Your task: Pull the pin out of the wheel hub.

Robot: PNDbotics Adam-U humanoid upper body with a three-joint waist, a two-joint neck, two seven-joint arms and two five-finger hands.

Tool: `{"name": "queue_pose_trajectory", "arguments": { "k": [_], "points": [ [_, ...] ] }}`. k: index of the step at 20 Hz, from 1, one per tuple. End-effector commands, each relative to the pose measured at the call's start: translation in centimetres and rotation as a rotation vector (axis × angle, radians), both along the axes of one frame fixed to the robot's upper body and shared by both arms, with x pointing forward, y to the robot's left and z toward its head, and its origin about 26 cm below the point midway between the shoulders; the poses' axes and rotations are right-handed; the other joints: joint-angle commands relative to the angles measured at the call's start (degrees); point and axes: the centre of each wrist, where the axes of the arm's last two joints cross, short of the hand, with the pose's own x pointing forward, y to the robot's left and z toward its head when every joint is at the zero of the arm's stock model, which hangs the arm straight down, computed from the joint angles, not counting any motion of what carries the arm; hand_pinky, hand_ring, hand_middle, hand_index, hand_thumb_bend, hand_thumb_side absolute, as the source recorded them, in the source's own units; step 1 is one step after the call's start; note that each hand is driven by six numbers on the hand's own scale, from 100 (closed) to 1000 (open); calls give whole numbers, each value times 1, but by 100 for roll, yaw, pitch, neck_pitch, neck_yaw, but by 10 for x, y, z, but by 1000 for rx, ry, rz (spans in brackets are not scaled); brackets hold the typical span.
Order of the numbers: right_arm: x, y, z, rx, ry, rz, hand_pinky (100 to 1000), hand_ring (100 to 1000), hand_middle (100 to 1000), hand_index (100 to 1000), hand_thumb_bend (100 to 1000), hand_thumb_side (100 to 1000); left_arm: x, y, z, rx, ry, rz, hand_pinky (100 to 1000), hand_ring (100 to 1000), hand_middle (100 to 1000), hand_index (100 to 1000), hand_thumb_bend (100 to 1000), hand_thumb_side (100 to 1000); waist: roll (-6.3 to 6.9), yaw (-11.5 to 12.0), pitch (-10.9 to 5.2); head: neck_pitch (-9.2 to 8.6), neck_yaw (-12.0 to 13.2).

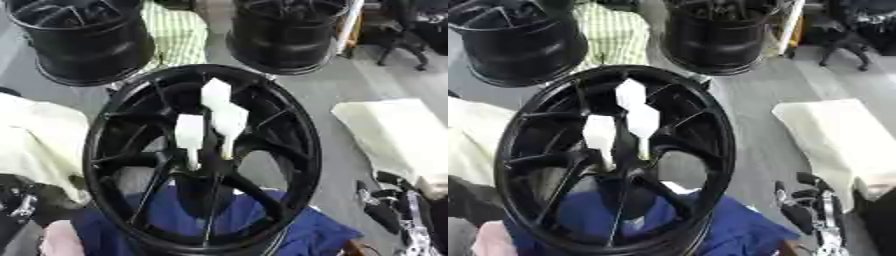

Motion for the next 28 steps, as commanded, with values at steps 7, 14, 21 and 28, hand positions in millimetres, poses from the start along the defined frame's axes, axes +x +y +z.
{"name": "queue_pose_trajectory", "arguments": {
  "k": [7,14,21,28],
  "points": [
    [3,-5,10,-17,-29,2,501,561,691,751,337,189,3,6,10,31,-19,-4,568,468,500,718,100,559,4,2,-56,-23,11],
    [1,-7,11,2,-48,-7,498,562,691,757,348,185,3,6,10,28,-19,-6,569,468,500,717,100,561,3,-1,-53,-23,5],
    [0,-47,68,-147,-173,-17,510,570,704,779,356,242,1,8,15,31,-19,-4,570,469,500,717,100,571,-127,-8,-76,24,29],
    [4,-73,207,-581,-253,196,561,600,738,831,330,264,1,8,20,41,-16,-19,573,470,503,718,100,575,-243,59,-97,34,-57]
  ]
}}
